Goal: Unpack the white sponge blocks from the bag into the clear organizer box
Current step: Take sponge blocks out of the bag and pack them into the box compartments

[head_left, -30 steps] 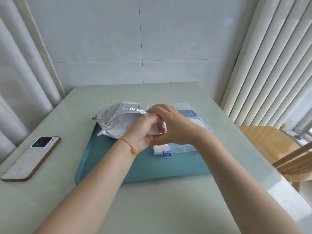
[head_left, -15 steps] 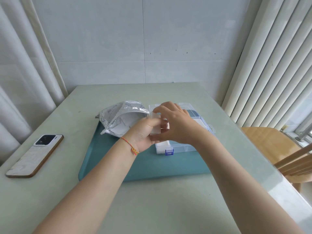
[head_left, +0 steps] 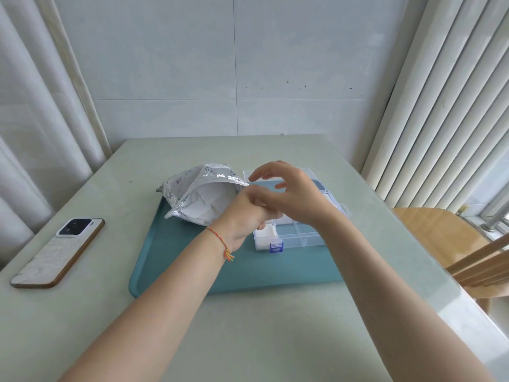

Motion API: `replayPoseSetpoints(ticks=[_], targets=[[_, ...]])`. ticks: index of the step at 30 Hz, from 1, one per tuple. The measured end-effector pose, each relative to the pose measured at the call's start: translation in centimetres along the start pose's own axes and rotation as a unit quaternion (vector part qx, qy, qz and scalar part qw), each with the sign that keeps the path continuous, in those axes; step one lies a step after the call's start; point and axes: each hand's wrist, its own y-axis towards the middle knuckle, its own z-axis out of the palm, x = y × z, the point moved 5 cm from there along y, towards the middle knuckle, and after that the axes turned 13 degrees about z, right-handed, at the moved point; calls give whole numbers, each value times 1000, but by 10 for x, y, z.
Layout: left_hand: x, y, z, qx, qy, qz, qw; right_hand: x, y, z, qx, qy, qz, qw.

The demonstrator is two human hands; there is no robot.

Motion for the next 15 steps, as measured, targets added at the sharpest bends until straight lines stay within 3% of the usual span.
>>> replayPoseSetpoints(ticks=[7, 11, 15], targets=[[7, 2, -3, -11, -26, -1, 1000, -3, 2, 4, 18, 11, 18, 1000], [12, 1, -6, -8, -75, -21, 997, -2, -2, 0, 99, 91, 66, 989], [10, 2, -5, 55, -107, -3, 993, -13, -1, 1, 111, -11, 91, 990]])
